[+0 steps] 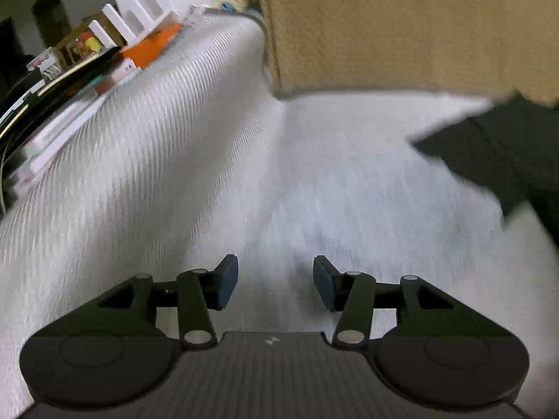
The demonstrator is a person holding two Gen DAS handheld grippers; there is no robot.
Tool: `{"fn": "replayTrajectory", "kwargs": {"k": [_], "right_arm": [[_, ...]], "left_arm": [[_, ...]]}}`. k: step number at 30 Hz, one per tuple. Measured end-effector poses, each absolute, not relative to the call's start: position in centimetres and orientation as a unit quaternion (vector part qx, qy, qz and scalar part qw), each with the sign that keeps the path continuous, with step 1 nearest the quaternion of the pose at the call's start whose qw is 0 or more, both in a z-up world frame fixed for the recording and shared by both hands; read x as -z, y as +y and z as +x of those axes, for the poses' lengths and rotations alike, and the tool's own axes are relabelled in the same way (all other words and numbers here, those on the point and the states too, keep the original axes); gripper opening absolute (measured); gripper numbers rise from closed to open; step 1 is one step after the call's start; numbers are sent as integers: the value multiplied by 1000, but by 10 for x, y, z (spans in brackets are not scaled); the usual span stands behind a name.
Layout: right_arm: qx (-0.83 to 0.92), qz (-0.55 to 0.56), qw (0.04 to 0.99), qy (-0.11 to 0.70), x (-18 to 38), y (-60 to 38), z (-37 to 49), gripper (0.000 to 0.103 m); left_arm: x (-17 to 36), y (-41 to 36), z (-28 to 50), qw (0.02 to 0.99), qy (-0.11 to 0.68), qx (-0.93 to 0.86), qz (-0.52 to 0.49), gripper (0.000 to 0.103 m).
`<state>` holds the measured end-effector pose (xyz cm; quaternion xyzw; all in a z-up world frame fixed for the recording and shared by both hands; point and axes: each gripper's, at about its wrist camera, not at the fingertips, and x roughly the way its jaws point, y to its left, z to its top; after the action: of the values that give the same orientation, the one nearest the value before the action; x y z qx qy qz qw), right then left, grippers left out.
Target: Fold clothes
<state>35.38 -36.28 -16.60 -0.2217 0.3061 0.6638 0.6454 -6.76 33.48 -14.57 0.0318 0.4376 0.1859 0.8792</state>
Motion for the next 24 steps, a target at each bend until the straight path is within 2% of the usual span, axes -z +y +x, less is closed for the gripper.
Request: {"fn": "replayTrajectory", "kwargs": {"k": [4,7,9,10,12,20,22,24], "right_arm": [[-655,-232,648,311,165,-376,355,42],[-655,-242,648,304,162,-386,353,42],[-652,-244,651,303,159,-393,353,42],[-650,-245,653,302,157,-396,353,42],[-650,-243,655,300,154,-404,355,42],[-625,-238,675,313,152,-428,375,42],[-619,-234,680,316,150,-439,380,42],[-613,-230,686,317,148,-451,386,42]], "left_arm": [[176,315,-98,867,471,-149,66,52],[195,308,-99,853,480,-157,133,50],[197,312,-100,858,466,-168,137,39],[195,317,-100,857,466,-181,126,22],[189,325,-103,856,460,-203,122,17],[171,366,-102,840,460,-277,80,19],[170,362,-97,835,466,-285,69,27],[164,359,-95,838,465,-282,44,47]]}}
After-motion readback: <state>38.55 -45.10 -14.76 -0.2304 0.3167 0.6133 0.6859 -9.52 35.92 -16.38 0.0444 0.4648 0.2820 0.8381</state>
